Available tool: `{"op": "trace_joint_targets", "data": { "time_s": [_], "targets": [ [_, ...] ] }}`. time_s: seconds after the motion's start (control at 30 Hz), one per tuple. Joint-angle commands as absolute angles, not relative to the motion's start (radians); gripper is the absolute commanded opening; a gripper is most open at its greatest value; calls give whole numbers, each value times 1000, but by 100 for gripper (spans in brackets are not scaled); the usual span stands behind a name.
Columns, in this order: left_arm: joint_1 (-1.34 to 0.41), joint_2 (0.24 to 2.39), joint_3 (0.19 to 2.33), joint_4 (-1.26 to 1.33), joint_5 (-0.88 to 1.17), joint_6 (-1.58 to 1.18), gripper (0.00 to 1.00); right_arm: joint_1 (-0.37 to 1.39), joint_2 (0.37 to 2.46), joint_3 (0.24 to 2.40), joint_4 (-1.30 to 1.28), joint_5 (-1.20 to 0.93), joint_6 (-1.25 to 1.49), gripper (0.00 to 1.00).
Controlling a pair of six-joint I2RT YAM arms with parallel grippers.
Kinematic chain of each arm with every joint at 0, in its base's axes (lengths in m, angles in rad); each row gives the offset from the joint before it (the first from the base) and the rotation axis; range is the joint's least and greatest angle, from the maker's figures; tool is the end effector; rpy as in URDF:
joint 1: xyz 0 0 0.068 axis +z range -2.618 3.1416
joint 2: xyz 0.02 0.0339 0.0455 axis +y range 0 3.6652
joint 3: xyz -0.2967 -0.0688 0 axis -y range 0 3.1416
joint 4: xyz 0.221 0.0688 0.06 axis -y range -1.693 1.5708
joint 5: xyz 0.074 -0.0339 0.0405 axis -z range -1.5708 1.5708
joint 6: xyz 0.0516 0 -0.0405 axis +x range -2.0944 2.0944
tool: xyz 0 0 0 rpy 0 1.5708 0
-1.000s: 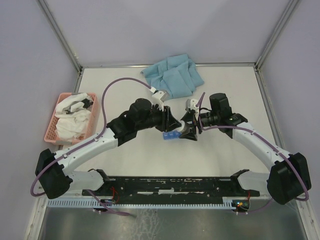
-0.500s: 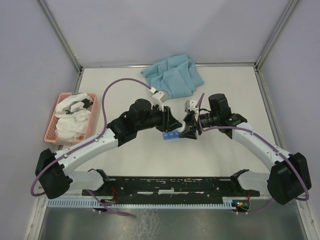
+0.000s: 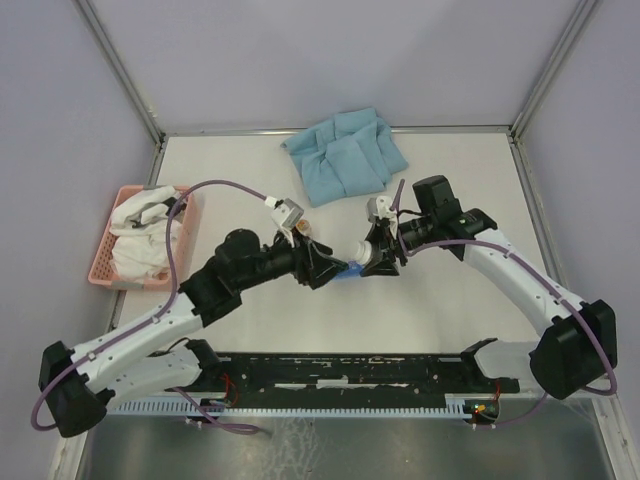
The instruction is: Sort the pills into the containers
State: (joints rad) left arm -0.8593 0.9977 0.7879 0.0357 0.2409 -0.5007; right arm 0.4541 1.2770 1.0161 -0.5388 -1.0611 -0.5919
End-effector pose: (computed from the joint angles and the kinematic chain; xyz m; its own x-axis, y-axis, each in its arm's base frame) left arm 0.1278 -0.1671 0.3540 -0.5260 -0.1039 -0.8441 0.7255 0.4631 -0.5090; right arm 0.1889 0.1423 0.3273 -0.1104 -0.3568 -0.9276 -0.9909 -0.0331 0.1307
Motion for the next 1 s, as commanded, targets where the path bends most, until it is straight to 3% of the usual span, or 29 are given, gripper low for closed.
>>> {"op": "trace_joint_targets", "data": {
  "time_s": [0.0, 0.2, 0.37, 0.63, 0.97],
  "targets": [
    [-862, 834, 612, 305, 316, -337, 74, 451, 1303, 1095, -762, -1156, -774, 1],
    [-862, 710, 393, 627, 369, -145, 81, 456, 1285, 1083, -815, -1186, -880, 1],
    [-866, 778, 341, 799, 477, 87, 82, 471, 1283, 1083, -858, -1167, -959, 1],
    [-883, 948, 456, 792, 591, 201, 81, 503, 1281, 1082, -887, -1128, -1024, 1],
    [-943, 1060, 506, 799, 553, 207, 76, 517, 1291, 1089, -899, -1115, -1031, 1]
  ]
}}
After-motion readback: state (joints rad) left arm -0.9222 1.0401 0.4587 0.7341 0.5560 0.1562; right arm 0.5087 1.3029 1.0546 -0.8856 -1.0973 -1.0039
